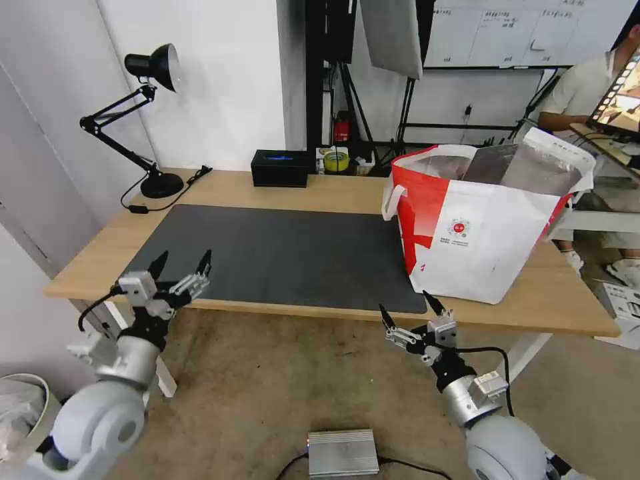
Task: Pick up the trash from the table and place it into the takeout bag.
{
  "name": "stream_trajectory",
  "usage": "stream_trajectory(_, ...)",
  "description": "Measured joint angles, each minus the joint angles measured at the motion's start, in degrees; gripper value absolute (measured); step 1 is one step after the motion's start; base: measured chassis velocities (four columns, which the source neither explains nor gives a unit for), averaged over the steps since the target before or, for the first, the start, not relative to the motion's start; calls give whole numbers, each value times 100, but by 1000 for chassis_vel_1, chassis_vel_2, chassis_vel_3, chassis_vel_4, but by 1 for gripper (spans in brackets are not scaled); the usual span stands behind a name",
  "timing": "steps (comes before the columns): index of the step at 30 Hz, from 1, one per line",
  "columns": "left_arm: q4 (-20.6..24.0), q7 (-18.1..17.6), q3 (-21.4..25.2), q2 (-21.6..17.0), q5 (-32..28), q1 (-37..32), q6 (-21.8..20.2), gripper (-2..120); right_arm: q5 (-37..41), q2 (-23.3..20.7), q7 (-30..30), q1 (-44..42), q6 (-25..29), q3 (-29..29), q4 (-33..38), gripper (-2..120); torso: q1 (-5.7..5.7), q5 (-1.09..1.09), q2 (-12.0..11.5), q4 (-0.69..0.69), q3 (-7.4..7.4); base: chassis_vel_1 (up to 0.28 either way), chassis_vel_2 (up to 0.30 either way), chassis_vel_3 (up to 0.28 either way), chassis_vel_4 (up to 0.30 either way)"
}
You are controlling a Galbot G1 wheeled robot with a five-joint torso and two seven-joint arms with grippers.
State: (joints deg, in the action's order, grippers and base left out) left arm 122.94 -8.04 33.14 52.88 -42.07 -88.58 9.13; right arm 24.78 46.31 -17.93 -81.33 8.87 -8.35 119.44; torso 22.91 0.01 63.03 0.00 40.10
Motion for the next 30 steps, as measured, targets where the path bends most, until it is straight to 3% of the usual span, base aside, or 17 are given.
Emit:
stream_trajectory(18,-841,480,47,352,446,-364,540,100,0,0,0,0,0,0,0,100,1,-1,0,1,1,0,0,0,0)
stream_trajectory(30,-1004,498,-108,285,384,-106,562,100,0,0,0,0,0,0,0,100,1,-1,0,0,1,0,0,0,0)
